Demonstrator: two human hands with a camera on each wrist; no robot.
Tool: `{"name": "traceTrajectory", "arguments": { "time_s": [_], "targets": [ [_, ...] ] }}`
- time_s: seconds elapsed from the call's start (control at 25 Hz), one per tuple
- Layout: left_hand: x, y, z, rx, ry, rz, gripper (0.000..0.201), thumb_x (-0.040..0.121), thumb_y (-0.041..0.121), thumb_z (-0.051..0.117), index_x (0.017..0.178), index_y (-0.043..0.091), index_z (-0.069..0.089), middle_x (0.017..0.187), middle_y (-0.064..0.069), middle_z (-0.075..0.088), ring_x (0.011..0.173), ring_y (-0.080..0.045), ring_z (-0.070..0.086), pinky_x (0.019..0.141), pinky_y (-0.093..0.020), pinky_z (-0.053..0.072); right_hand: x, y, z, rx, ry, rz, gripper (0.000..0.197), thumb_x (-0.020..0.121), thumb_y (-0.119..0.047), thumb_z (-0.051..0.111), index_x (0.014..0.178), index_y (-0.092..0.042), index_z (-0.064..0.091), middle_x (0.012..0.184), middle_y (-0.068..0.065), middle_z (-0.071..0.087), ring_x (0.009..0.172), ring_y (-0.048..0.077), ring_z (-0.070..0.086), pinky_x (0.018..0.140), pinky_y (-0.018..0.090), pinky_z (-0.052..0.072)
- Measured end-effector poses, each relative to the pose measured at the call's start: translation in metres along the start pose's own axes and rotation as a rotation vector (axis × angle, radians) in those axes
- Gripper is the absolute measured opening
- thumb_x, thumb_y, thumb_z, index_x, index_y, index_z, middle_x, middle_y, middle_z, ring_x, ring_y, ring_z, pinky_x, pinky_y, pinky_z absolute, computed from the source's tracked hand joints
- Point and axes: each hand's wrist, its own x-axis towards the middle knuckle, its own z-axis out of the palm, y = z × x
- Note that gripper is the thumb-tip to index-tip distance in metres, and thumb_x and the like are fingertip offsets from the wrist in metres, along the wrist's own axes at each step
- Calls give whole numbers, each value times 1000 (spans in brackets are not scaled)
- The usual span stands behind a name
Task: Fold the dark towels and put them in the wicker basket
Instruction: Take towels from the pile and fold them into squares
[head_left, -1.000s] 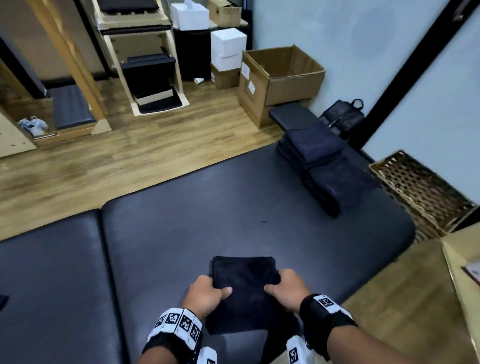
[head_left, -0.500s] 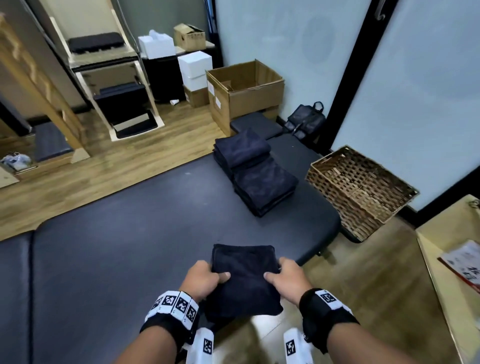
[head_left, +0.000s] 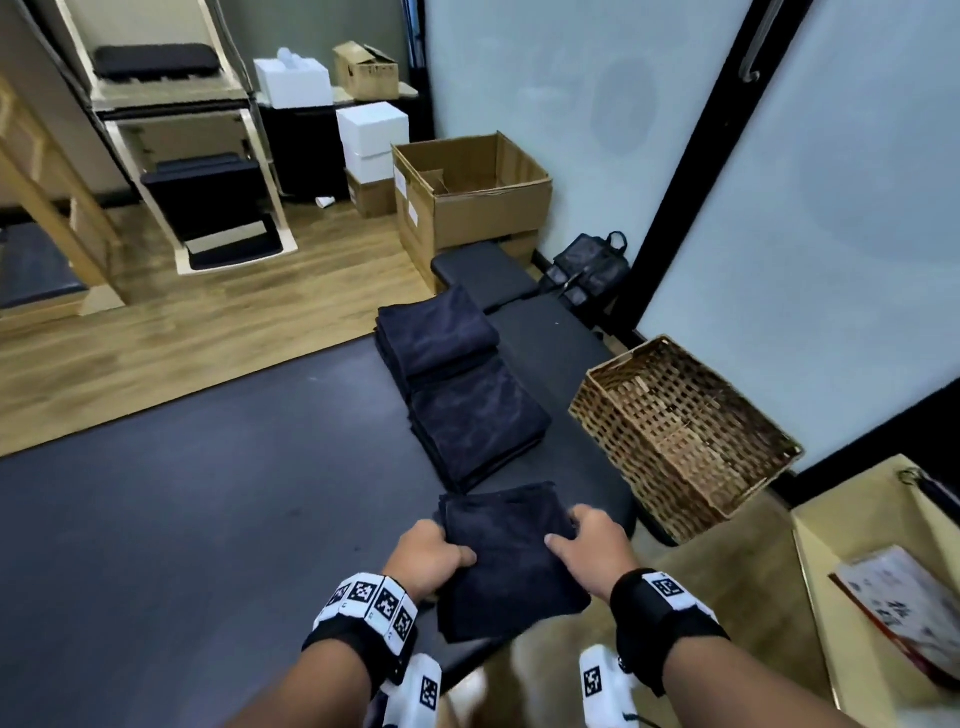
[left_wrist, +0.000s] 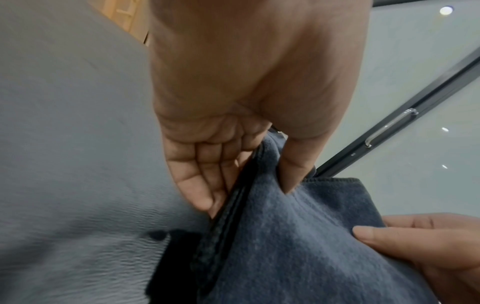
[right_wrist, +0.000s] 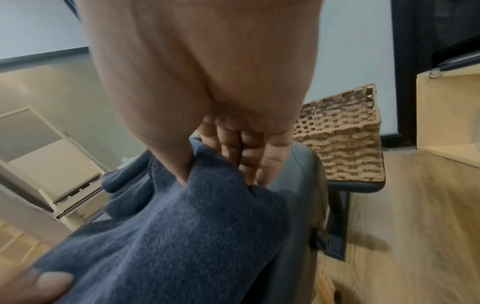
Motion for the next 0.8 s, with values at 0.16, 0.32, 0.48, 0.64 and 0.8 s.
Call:
{"name": "traceTrajectory", "arguments": {
  "time_s": [0.16,0.32,0.48,0.64,0.8],
  "targets": [
    [25,18,21,-90,-3,-58,18,74,19,71,69,9,57,52,-4,53,40,-20,51,42,-24,41,43,-1,-29,-97,-22,-56,24,85,-32,72,102,-15,68,103,4,73,104,27,67,90,35,53],
    [33,22,45,-196,3,-156,17,74,20,70,74,8,58,50,-2,53,43,-20,52,44,-24,37,76,6,-34,-163,-84,-109,23,85,-33,71,101,-18,66,104,4,72,104,28,66,89,36,54],
    [36,40,57,185,136,-231,39,75,45,71,90,12,57,90,-10,68,88,-32,68,73,-35,53,102,11,-44,-316,-92,-202,36,84,-39,72,108,-19,54,114,4,56,104,29,61,85,36,51],
    [21,54,67,523,351,-138,47,81,44,66,111,16,43,117,-7,59,111,-34,60,84,-40,49,109,7,-44,-494,-188,-659,23,88,-18,59,109,-20,50,113,1,43,103,29,57,82,42,50],
    [25,55,78,575,247,-24,74,66,49,74,123,22,36,121,0,36,113,-27,52,83,-43,52,123,1,-44,-517,-382,-691,54,85,-16,55,138,-19,46,133,-2,37,129,23,42,102,37,46]
  ]
}}
